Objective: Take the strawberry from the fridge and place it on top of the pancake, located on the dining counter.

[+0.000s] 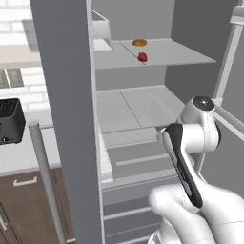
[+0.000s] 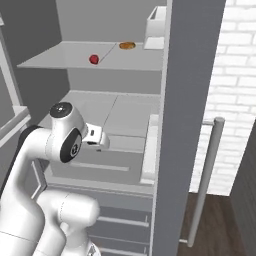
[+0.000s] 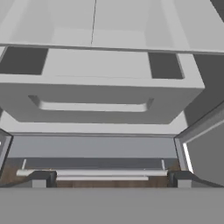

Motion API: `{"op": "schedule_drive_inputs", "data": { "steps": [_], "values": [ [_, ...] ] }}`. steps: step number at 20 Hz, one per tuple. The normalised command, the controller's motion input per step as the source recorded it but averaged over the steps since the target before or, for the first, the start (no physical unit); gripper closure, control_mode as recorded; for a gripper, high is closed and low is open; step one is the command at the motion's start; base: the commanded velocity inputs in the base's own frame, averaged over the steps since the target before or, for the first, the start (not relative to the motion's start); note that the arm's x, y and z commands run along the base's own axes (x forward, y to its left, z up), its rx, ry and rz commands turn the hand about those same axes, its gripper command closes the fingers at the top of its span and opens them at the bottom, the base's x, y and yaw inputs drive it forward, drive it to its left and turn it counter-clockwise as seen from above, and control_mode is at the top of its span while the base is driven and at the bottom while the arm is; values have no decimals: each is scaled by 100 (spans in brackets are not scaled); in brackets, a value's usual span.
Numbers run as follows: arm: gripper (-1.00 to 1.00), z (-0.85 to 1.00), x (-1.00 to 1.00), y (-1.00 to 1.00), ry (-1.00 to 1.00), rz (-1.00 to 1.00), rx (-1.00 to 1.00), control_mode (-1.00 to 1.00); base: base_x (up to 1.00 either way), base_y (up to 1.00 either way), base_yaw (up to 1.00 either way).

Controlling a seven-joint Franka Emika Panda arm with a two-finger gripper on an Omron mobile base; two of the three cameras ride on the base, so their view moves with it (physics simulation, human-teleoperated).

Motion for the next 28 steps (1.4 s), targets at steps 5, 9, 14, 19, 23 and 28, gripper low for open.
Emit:
{"op": "schedule_drive_inputs", "data": {
  "steps": [5,9,14,19,23,28],
  "values": [
    [-100,0,0,0,0,0,0,100,45,11,0],
    [-100,0,0,0,0,0,0,100,51,17,0],
    [-100,0,0,0,0,0,0,100,39,13,0],
    [-100,19,17,10,-11,3,-2,-100,5,1,0],
    [-100,76,37,30,-30,12,-6,-100,0,0,0],
    [-100,98,52,10,-33,7,4,-100,0,0,0]
  ]
}}
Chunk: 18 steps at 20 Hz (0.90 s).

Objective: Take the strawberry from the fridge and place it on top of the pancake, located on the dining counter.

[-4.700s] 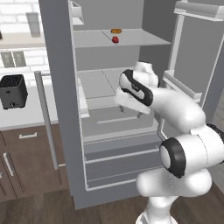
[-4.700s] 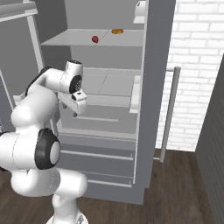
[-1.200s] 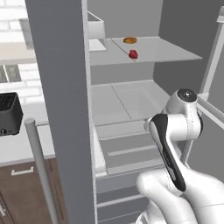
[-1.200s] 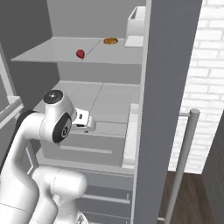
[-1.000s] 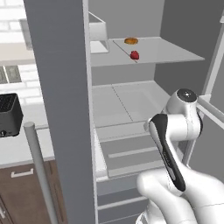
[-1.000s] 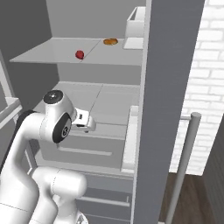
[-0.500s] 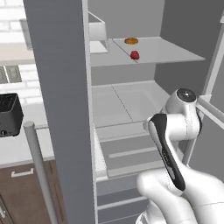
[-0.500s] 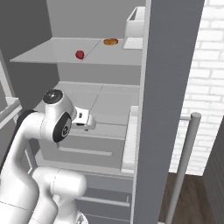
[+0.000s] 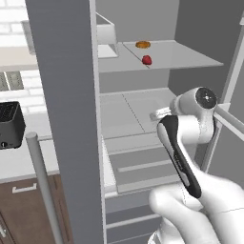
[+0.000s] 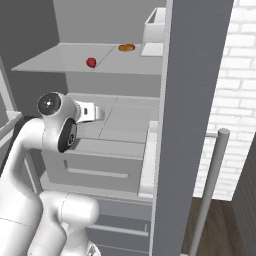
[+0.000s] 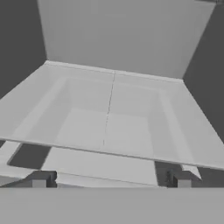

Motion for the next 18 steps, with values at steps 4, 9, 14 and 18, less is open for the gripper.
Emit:
{"op": "schedule_drive_inputs", "data": {
  "steps": [4,9,14,18],
  "values": [
    [-100,100,52,16,-22,0,20,-100,0,0,0],
    [-100,100,47,14,-19,-11,-2,-100,0,0,0],
    [-100,82,35,1,6,-3,-7,-100,0,0,0],
    [-100,5,52,11,5,0,0,-100,0,0,0]
  ]
}}
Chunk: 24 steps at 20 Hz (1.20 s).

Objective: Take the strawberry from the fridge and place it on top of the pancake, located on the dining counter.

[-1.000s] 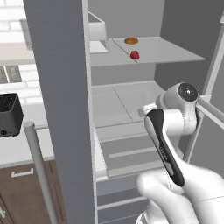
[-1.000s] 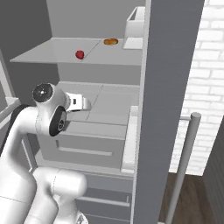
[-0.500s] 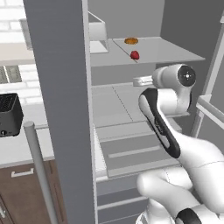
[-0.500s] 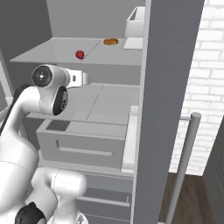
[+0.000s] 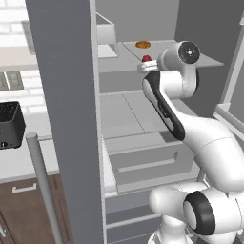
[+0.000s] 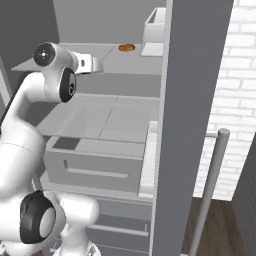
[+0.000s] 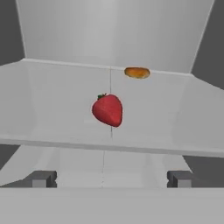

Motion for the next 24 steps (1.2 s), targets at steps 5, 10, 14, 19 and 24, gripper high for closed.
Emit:
{"op": "schedule_drive_inputs", "data": {
  "steps": [5,10,14,19,24],
  "values": [
    [-100,0,77,4,12,4,1,-100,0,0,0],
    [-100,-4,86,2,13,0,0,-100,0,0,0],
    [-100,-2,81,0,17,0,0,-100,0,0,0],
    [-100,-2,65,1,6,0,0,-100,0,0,0],
    [-100,-11,36,2,0,0,0,-100,0,0,0]
  ]
}}
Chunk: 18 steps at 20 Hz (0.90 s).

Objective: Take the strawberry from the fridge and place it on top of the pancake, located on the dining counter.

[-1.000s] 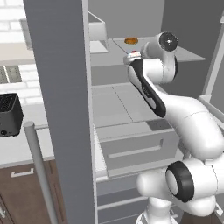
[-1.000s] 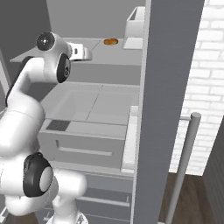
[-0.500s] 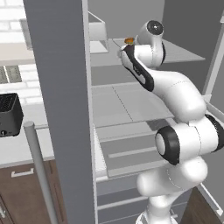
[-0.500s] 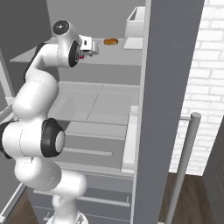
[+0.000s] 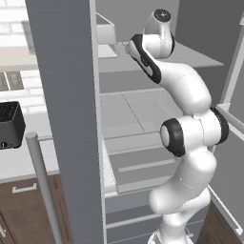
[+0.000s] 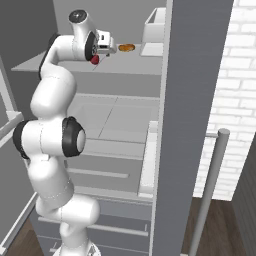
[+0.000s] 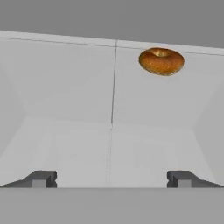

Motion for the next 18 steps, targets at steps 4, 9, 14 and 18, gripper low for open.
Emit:
{"op": "schedule_drive_inputs", "data": {
  "steps": [4,9,14,18],
  "values": [
    [-100,-28,23,9,0,0,0,-100,0,0,0],
    [-100,-36,9,9,0,0,-1,-100,0,0,0],
    [-100,-17,-15,0,-4,-1,0,-100,0,0,0],
    [-100,0,-30,0,-18,-2,0,-100,0,0,0]
  ]
}}
